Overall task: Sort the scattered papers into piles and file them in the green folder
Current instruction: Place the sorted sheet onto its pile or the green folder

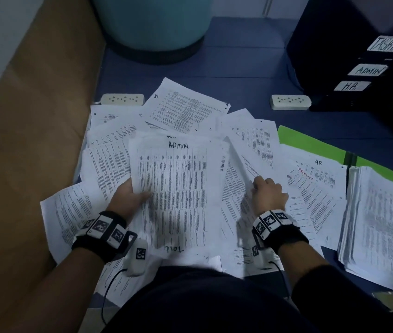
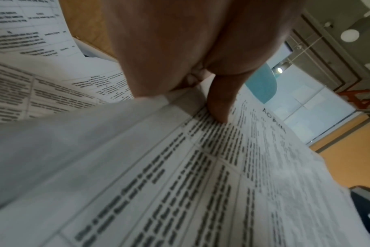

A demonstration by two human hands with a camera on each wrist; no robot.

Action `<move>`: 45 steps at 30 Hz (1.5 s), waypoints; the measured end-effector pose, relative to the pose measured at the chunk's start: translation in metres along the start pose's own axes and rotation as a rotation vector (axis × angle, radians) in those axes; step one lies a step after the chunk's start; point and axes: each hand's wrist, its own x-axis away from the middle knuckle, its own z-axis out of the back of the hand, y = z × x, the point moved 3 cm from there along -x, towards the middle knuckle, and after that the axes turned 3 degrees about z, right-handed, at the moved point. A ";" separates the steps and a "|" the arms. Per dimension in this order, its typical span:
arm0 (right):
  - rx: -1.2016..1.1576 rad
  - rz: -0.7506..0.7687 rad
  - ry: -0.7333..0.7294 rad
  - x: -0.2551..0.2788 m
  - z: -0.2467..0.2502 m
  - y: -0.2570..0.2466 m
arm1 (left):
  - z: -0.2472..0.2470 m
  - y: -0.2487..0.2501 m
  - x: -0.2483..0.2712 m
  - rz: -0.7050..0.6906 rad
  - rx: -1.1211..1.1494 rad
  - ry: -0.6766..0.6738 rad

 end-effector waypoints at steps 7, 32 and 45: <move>-0.702 0.010 0.038 0.011 0.030 0.006 | -0.006 0.028 0.014 -0.066 -0.008 -0.157; -1.017 0.227 0.183 0.042 0.139 0.004 | -0.094 0.088 0.069 -0.470 0.105 0.184; -0.913 0.130 0.047 0.041 0.086 0.011 | -0.119 0.045 0.070 -0.325 0.063 0.267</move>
